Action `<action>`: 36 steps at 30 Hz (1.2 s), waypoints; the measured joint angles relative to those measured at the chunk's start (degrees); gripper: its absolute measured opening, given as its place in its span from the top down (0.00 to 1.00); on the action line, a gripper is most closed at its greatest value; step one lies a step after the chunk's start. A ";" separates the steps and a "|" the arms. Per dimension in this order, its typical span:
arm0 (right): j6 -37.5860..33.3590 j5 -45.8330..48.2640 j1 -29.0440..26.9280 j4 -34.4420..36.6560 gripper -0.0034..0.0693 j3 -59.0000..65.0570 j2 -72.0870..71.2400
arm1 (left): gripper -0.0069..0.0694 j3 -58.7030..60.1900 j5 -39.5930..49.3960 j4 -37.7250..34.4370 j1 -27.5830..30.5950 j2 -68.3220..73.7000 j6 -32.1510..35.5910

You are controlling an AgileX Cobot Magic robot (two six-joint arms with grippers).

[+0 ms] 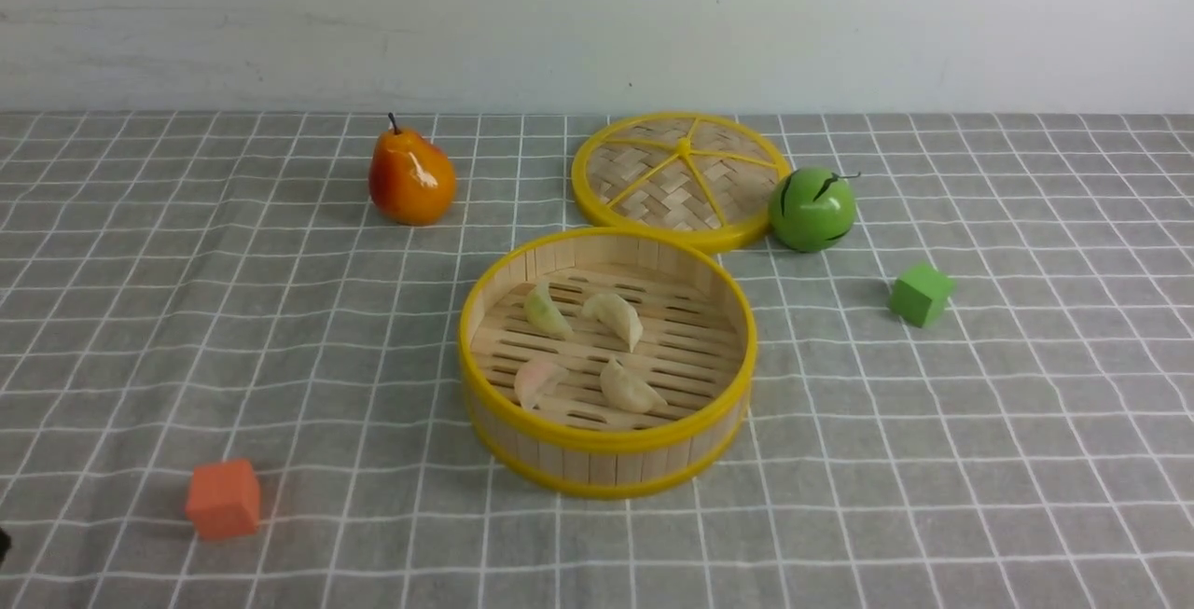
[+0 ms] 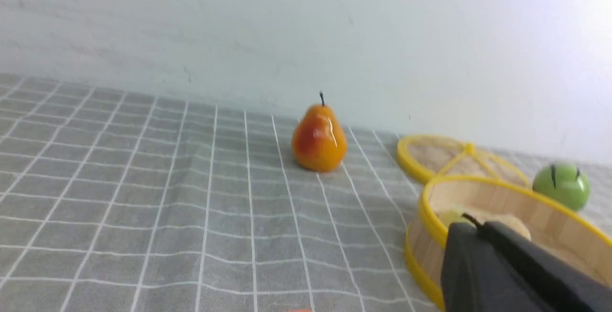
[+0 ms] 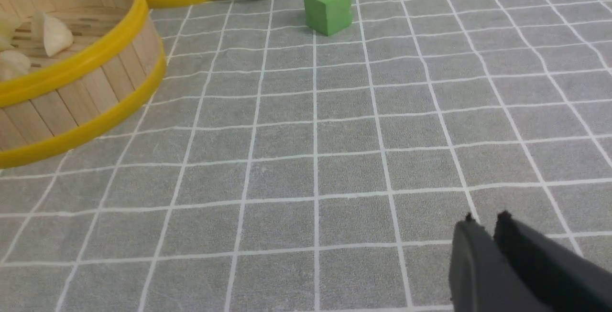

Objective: Put the dumplings into the steamer on the table with the grey tablecloth.

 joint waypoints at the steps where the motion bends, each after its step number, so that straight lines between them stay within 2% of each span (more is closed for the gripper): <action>1: 0.00 0.00 0.00 0.00 0.87 0.00 0.00 | 0.93 0.26 0.15 -1.47 1.28 -0.41 0.14; 6: 0.00 0.00 -0.05 0.06 0.86 0.00 0.00 | 0.93 0.61 5.82 -7.49 2.79 -0.78 4.83; 8: 0.00 0.00 -0.05 0.06 0.85 0.00 0.00 | 0.93 0.74 12.76 -12.86 2.72 -0.78 11.19; 10: 0.00 0.00 -0.05 0.06 0.85 0.00 0.00 | 0.93 0.78 14.81 -14.56 2.55 -0.78 13.51; 12: 0.00 0.00 -0.05 0.06 0.85 0.00 0.00 | 0.93 0.85 20.58 -19.83 2.44 -0.78 19.44; 13: 0.00 0.00 -0.05 0.06 0.85 0.00 0.00 | 0.93 0.85 20.88 -20.11 2.44 -0.78 19.44; 16: 0.00 0.00 -0.05 0.11 0.84 0.00 0.00 | 0.93 0.90 22.85 -22.55 2.08 -0.78 24.89; 36: 0.00 0.00 -0.05 0.11 0.82 0.00 0.00 | 0.93 0.90 23.21 -23.31 2.03 -0.78 25.98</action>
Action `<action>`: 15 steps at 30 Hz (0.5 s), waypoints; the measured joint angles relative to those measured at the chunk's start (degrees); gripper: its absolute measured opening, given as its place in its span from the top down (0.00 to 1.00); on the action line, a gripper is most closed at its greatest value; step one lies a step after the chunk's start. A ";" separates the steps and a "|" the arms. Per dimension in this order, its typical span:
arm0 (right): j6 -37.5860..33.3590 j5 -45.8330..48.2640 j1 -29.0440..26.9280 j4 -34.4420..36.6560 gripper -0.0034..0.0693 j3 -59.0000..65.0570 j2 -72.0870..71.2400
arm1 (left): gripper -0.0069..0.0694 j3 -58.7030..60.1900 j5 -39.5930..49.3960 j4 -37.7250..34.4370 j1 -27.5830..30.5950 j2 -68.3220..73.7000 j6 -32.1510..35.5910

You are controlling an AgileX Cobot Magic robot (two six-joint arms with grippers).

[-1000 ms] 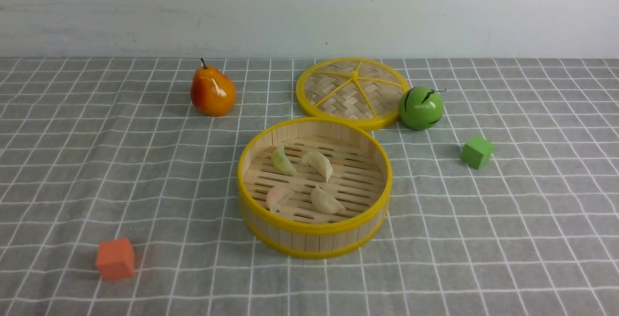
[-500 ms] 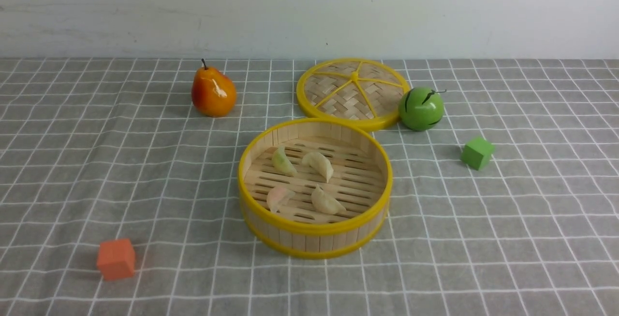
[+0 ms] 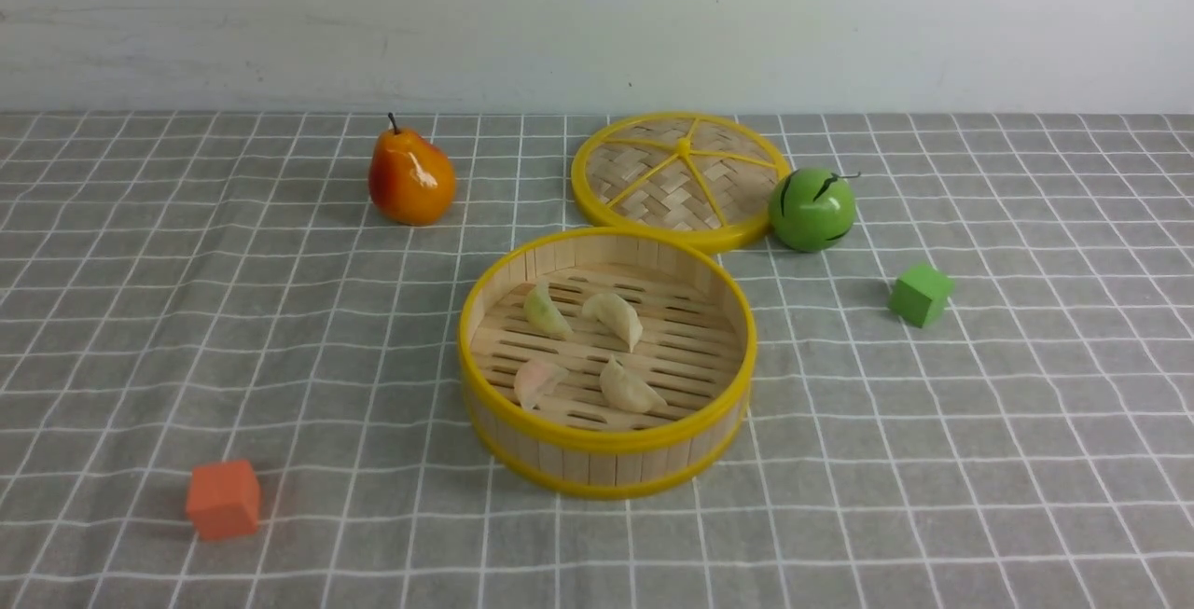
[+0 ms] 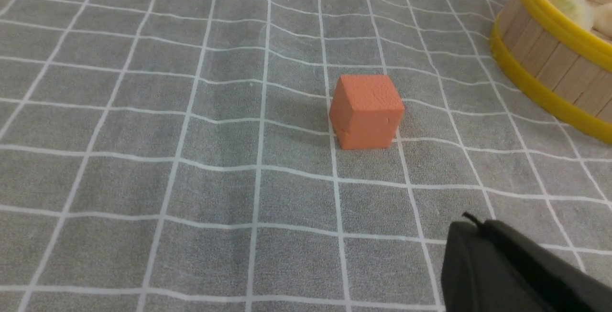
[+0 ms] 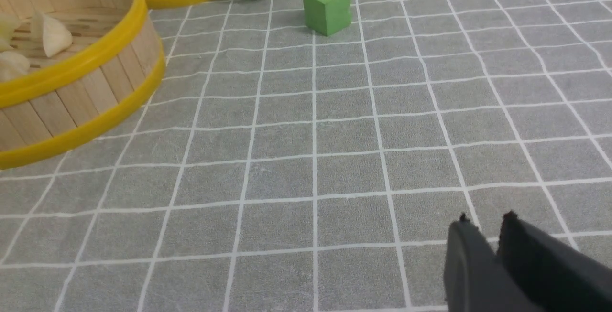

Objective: Put the dumplings into the steamer on the table with the grey tablecloth.

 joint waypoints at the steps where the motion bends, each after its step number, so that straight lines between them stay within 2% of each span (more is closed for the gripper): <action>1: 0.00 0.00 0.00 0.00 0.82 0.00 0.00 | 0.93 0.00 0.00 0.00 0.00 0.00 0.00; 15: 0.00 0.00 0.00 0.00 0.80 0.00 0.00 | 0.93 0.00 0.00 -0.04 0.00 0.00 0.00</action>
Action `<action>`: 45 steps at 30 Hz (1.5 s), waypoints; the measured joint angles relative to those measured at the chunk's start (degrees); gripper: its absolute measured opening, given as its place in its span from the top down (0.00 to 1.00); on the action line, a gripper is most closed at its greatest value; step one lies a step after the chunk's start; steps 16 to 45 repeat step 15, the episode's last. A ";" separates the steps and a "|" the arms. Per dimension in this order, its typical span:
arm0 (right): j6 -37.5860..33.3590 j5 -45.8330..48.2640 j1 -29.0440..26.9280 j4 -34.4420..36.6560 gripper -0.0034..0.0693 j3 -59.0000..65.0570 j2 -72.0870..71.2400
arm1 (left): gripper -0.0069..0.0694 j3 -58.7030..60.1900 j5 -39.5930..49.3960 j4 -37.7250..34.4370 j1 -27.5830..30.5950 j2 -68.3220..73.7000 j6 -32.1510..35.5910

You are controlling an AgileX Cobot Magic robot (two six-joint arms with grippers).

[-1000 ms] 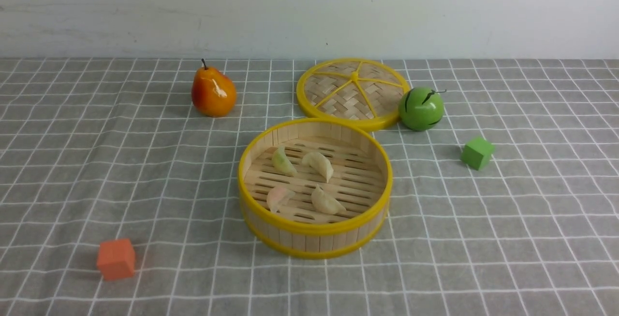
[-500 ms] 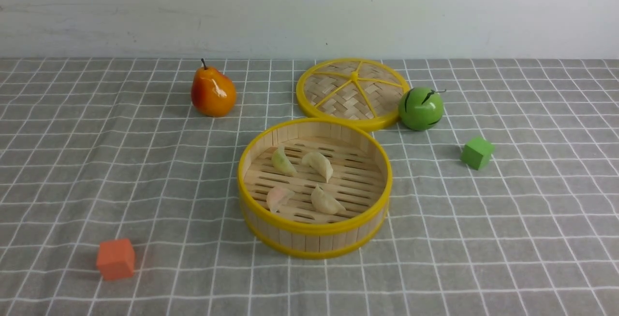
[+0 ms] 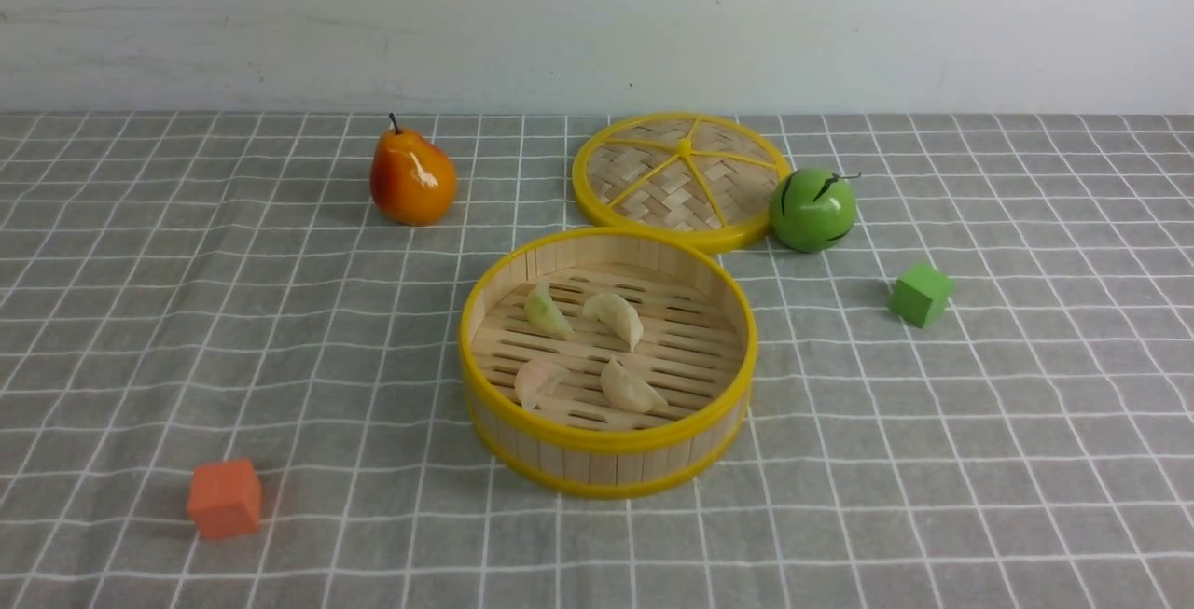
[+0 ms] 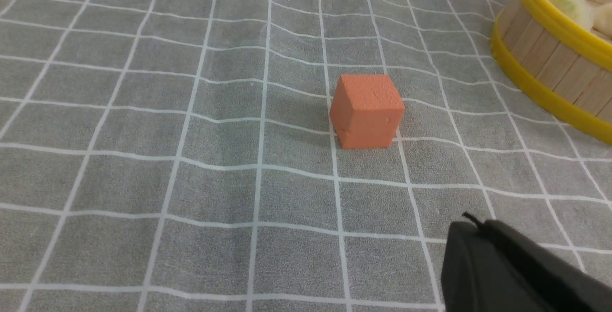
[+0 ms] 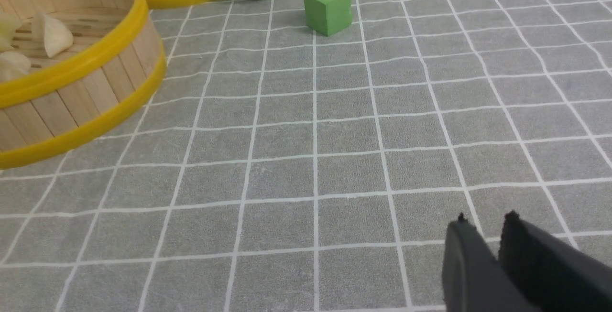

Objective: Put the dumplings into the steamer on the table with the grey tablecloth.

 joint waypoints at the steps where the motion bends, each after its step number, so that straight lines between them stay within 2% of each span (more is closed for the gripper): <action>1: 0.00 0.00 0.00 0.00 0.80 0.00 0.00 | 0.93 0.00 0.00 0.00 0.00 0.00 0.00; 45: 0.00 0.00 0.00 0.00 0.78 0.00 0.00 | 0.92 0.00 0.00 0.00 0.00 0.00 0.00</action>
